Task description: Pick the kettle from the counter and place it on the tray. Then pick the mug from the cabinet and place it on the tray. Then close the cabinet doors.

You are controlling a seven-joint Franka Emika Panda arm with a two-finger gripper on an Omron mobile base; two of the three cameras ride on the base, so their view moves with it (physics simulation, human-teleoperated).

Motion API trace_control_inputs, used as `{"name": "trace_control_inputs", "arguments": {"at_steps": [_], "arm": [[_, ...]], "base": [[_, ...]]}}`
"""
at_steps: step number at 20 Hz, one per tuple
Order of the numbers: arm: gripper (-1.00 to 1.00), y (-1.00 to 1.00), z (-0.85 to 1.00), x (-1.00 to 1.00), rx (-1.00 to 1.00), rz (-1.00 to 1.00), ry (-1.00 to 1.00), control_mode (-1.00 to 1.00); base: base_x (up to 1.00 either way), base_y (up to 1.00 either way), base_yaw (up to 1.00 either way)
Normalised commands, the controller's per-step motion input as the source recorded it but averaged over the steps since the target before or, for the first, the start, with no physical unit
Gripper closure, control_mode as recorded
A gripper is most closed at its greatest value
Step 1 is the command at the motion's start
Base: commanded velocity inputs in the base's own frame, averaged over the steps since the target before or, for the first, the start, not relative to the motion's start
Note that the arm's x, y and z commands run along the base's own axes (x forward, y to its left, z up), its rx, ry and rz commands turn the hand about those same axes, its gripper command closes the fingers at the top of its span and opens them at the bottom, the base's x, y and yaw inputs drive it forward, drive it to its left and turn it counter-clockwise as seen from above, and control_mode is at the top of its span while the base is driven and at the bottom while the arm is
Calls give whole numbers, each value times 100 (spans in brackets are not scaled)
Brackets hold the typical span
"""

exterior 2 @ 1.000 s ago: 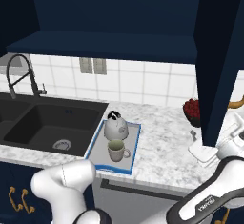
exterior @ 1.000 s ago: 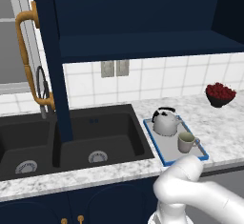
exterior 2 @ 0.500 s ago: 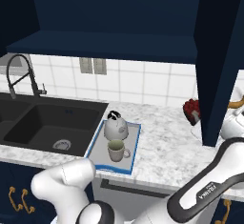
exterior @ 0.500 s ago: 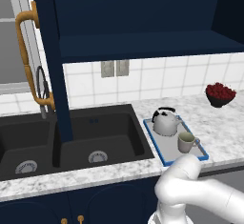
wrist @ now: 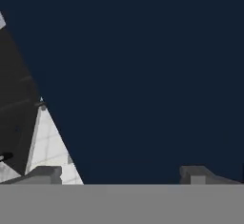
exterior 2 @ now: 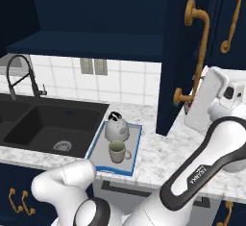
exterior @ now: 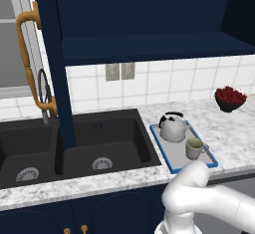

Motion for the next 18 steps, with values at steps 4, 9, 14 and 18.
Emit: {"name": "trace_control_inputs", "arguments": {"at_steps": [4,9,14,18], "arm": [[-100,85,17,9,-25,-3,-8,-100],[-100,95,14,45,-25,-15,-1,-100],[-100,83,5,91,-23,-26,3,-100],[-100,70,0,100,-20,-28,6,-100]], "base": [[0,0,0],[0,0,0],[0,0,0],[0,0,0]]}}
